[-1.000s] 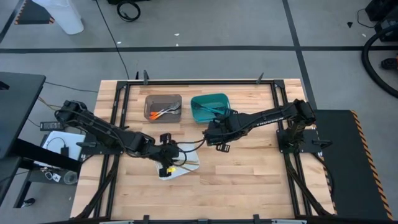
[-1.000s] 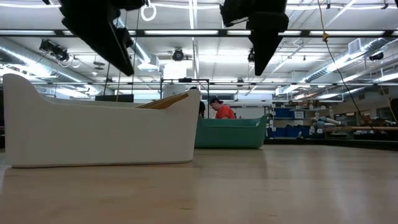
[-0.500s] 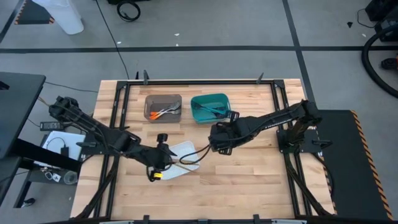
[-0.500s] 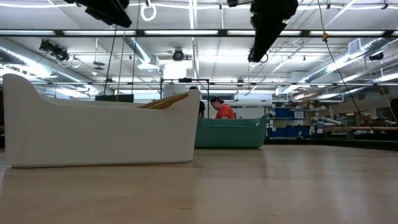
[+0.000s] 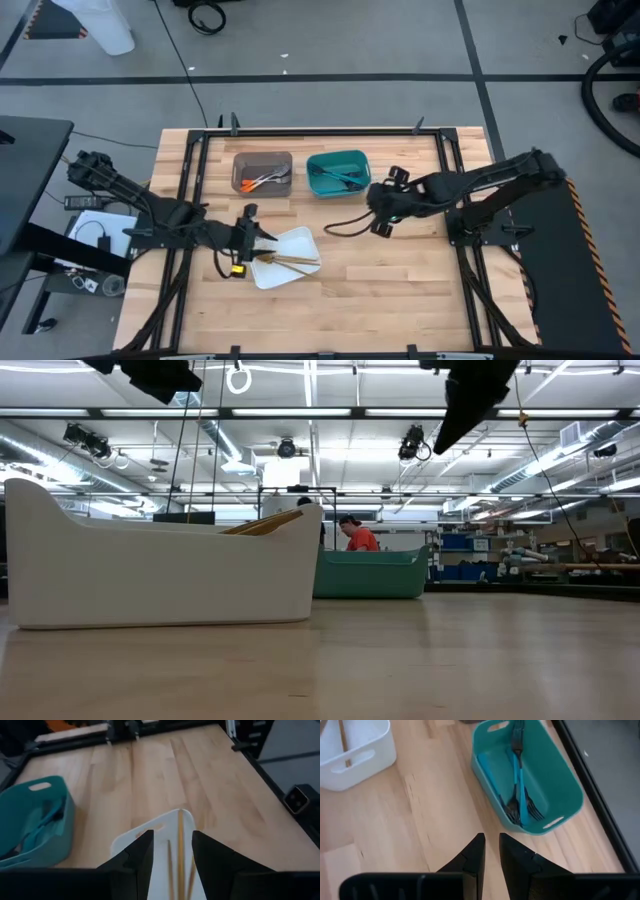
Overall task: Sort silverware by color (type)
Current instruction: Adjust the gold forks in the white bin
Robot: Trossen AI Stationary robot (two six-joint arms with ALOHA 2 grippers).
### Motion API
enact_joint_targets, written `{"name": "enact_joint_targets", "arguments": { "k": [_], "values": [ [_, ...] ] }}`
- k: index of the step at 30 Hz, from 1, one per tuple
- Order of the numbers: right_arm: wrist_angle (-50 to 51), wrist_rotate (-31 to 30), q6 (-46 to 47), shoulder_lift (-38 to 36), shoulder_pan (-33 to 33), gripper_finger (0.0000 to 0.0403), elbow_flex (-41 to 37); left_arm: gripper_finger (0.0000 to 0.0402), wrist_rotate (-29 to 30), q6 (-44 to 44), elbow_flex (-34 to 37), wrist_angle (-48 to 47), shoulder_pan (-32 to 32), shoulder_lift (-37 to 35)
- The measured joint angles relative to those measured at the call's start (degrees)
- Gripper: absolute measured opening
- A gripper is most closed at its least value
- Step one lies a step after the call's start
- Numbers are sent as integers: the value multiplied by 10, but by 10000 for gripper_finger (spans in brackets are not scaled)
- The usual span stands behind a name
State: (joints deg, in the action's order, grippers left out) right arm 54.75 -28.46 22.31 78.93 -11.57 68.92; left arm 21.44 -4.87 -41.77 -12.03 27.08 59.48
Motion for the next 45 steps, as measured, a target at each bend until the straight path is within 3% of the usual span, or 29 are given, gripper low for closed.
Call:
{"name": "enact_joint_targets", "arguments": {
  "k": [17, 29, 45],
  "values": [
    [-162, 15, -34, -238, 25, 66, -205, 142, 1, 29, 110, 104, -26, -123],
    [-261, 62, -89, -388, 47, 66, -299, 142, 3, 39, 216, 211, -54, -224],
    [-331, 116, -144, -557, 111, 66, -389, 142, 15, 35, 296, 254, -107, -346]
  ]
}}
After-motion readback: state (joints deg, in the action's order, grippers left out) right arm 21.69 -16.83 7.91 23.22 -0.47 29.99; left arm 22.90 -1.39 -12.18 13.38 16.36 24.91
